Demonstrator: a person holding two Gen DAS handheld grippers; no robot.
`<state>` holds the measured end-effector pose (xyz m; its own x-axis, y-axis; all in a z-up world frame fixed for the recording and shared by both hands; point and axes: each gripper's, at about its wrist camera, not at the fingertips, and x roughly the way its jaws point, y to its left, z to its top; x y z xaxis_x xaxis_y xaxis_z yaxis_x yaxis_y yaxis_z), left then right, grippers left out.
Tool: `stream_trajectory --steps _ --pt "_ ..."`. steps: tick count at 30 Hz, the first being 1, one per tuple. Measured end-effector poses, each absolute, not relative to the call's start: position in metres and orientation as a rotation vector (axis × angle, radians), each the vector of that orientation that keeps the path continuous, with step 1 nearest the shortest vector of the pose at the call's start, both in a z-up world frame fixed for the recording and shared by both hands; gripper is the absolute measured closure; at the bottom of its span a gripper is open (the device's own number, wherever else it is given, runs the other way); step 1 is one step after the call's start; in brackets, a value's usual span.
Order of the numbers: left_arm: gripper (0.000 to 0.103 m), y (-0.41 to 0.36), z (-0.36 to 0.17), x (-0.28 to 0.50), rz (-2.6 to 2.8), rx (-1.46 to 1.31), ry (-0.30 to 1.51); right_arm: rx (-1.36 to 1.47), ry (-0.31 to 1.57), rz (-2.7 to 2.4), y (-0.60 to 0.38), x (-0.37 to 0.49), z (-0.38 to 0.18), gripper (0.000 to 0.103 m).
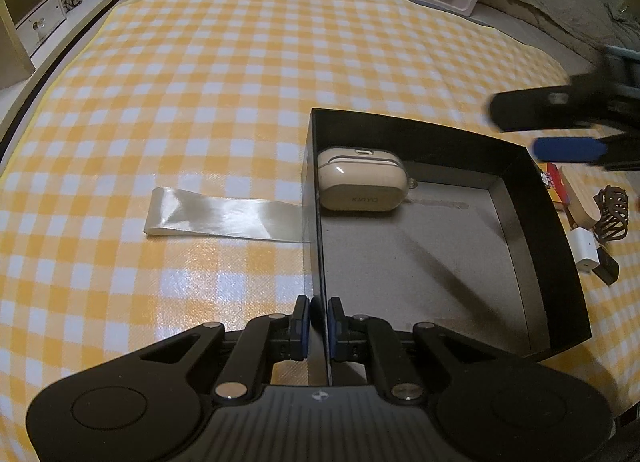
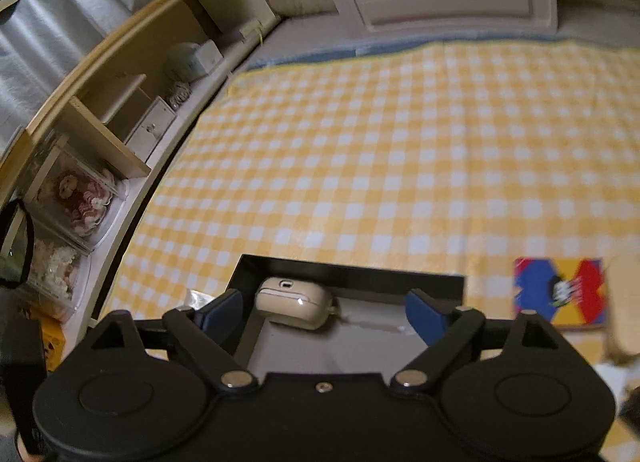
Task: Organize rigid objects
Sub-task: 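Carry the beige earbud case into the black box and open the right gripper, then move the right gripper back to the white charger and grasp it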
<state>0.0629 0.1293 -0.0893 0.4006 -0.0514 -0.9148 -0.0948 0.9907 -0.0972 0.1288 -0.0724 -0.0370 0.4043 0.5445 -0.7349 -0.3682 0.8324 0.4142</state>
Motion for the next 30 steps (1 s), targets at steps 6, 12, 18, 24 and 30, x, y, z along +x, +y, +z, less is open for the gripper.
stream_trajectory --steps 6,12,18,24,30 --pt "0.094 0.129 -0.089 0.063 0.031 -0.136 1.16 0.135 0.908 0.577 -0.095 0.11 -0.016 0.002" --pt "0.094 0.13 -0.09 0.063 0.029 -0.123 1.159 0.075 0.82 0.544 -0.12 0.091 0.0 0.0" --pt "0.094 0.131 -0.091 0.064 0.026 -0.116 1.158 0.06 0.783 0.451 -0.157 0.08 0.004 0.0" --pt "0.094 0.131 -0.091 0.064 0.026 -0.118 1.157 0.069 0.861 0.32 -0.196 0.088 -0.016 0.0" --pt "0.094 0.132 -0.09 0.064 0.025 -0.12 1.157 0.162 1.044 0.241 -0.233 0.101 -0.055 0.0"
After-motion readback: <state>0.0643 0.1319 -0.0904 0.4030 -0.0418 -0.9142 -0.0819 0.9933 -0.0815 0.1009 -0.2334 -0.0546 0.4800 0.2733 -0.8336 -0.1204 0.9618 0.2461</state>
